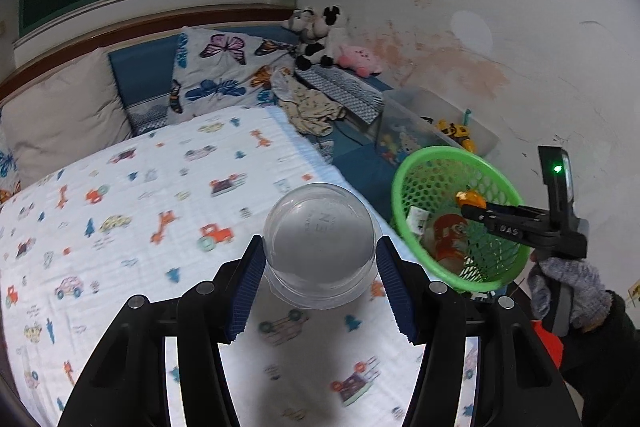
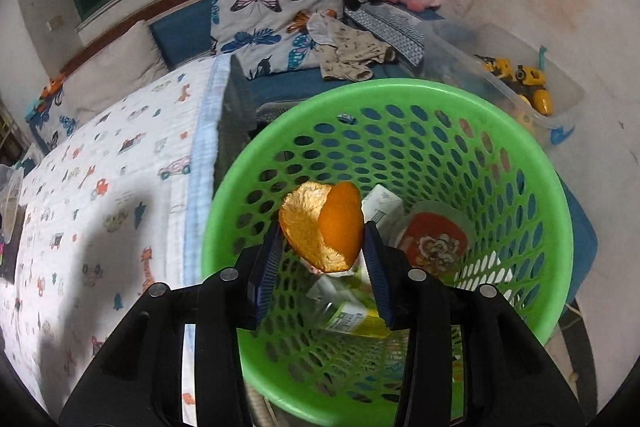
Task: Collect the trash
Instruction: 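Carry both items over the green basket and open both tools to drop them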
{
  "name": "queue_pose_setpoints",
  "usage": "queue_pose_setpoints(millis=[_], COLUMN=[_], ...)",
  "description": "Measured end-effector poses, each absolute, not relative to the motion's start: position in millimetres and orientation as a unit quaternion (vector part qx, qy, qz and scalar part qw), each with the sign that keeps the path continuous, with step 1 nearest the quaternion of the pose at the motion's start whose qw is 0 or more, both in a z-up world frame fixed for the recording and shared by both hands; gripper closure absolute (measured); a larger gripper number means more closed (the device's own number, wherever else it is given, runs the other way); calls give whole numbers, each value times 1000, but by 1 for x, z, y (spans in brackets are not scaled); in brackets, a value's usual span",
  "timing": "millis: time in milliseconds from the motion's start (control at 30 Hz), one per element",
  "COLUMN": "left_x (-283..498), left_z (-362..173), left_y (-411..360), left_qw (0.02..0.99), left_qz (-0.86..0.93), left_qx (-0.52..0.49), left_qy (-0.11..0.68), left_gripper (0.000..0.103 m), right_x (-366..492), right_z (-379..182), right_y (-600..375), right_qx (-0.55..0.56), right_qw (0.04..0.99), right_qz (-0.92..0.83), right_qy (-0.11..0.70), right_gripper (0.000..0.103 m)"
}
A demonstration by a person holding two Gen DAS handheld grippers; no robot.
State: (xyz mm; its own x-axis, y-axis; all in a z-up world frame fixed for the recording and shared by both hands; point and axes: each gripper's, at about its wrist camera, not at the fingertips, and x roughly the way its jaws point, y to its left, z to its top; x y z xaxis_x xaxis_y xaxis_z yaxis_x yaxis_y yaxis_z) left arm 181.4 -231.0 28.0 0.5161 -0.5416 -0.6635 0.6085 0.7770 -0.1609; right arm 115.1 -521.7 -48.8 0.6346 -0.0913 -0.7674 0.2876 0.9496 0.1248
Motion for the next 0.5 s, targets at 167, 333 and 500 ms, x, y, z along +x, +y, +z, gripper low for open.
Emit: queue_pose_setpoints(millis=[167, 333, 500], left_x=[179, 176, 173], left_z=[35, 39, 37], left_y=[-257, -287, -321], left_qw=[864, 856, 846], left_qz=[-349, -368, -388], left_qx=[49, 60, 79], left_qy=[359, 357, 357], left_gripper=[48, 48, 48], right_x=[109, 98, 83], right_z=[-49, -43, -35], right_y=[-533, -540, -542], right_qx=[138, 145, 144], right_qw=[897, 900, 904], right_qz=[-113, -116, -119], right_qy=[404, 395, 385], right_gripper=[44, 44, 41])
